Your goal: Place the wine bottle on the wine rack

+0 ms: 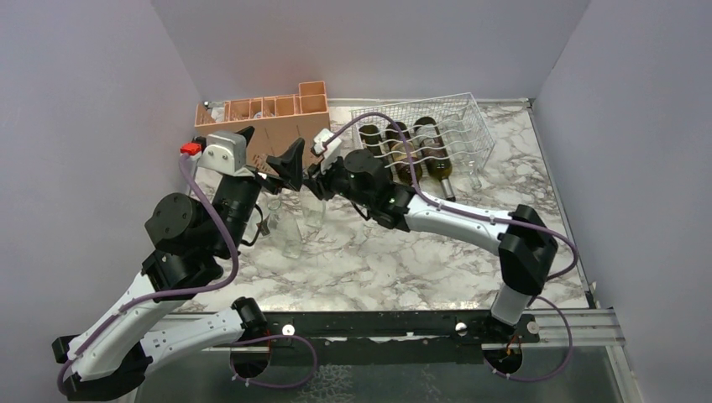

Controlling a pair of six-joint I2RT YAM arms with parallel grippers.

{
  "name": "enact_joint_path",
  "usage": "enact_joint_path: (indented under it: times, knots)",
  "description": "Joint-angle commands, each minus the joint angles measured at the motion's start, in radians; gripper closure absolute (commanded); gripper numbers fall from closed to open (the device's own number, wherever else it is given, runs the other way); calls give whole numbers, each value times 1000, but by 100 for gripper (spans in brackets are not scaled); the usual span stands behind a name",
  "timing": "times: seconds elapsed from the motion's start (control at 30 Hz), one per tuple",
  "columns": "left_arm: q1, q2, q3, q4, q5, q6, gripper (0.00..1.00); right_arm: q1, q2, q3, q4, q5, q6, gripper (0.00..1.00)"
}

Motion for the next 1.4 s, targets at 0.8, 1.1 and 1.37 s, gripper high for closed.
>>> enact_joint_path:
  times: [0.8,1.1,1.37]
  knots:
    - [0,95,-588,399,636,-96,1,-2,-800,-310,-428,503,326,93]
    - [-1,306,-592,553,803,-123,1,-4,-813,-264,-527,508,396,93]
    - [-1,439,-550,618,705,-181,1,-3,-815,-260,-519,497,445,94]
